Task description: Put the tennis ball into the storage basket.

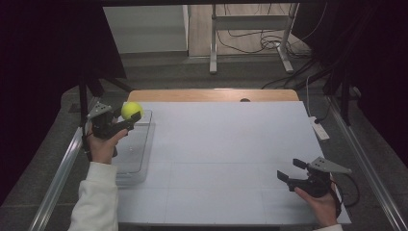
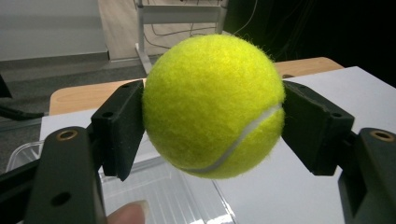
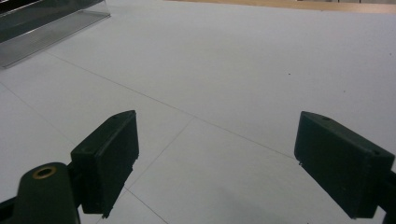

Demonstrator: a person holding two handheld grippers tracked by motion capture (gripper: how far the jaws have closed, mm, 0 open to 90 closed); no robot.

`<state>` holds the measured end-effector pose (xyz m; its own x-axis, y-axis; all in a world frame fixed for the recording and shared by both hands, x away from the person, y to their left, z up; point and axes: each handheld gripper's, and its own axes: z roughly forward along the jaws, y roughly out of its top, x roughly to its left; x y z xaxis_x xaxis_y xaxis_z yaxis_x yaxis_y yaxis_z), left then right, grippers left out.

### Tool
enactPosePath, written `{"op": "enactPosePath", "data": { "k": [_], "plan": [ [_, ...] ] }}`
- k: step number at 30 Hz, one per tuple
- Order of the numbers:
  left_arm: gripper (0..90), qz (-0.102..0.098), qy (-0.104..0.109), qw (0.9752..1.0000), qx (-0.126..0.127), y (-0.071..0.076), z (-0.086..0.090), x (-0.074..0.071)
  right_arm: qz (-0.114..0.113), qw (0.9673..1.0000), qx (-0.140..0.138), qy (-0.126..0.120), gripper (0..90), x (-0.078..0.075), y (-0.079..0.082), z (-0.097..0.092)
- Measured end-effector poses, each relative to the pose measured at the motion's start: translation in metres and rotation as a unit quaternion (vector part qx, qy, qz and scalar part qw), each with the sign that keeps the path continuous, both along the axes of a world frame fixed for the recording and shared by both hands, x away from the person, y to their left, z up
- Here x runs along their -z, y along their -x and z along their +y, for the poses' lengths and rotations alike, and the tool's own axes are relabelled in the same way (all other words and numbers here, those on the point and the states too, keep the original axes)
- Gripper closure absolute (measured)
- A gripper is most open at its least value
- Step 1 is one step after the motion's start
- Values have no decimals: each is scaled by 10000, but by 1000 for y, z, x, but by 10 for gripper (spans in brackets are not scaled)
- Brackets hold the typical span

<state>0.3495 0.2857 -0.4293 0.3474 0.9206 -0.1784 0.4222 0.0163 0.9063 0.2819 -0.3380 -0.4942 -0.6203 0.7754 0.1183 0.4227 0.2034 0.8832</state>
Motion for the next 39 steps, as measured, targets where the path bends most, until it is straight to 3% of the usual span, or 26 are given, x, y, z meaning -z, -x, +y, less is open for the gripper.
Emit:
{"op": "enactPosePath", "data": {
  "k": [12, 19, 29, 39],
  "plan": [
    [271, 38, 70, 9998, -205, -1, 10, 0, -14, 10000, 15, -30, 140, -1, 0, 0],
    [271, 148, -26, 9994, -322, -2, 18, 3, -19, 10000, 7, -47, 139, -1, -1, 0],
    [271, 408, -246, 9977, -473, -15, 23, 9, -12, 10000, -4, -46, 139, -1, -1, 1],
    [271, 569, -303, 9961, -598, -28, 25, 13, 1, 10000, -5, -36, 139, 0, -1, 1]
  ]
}}
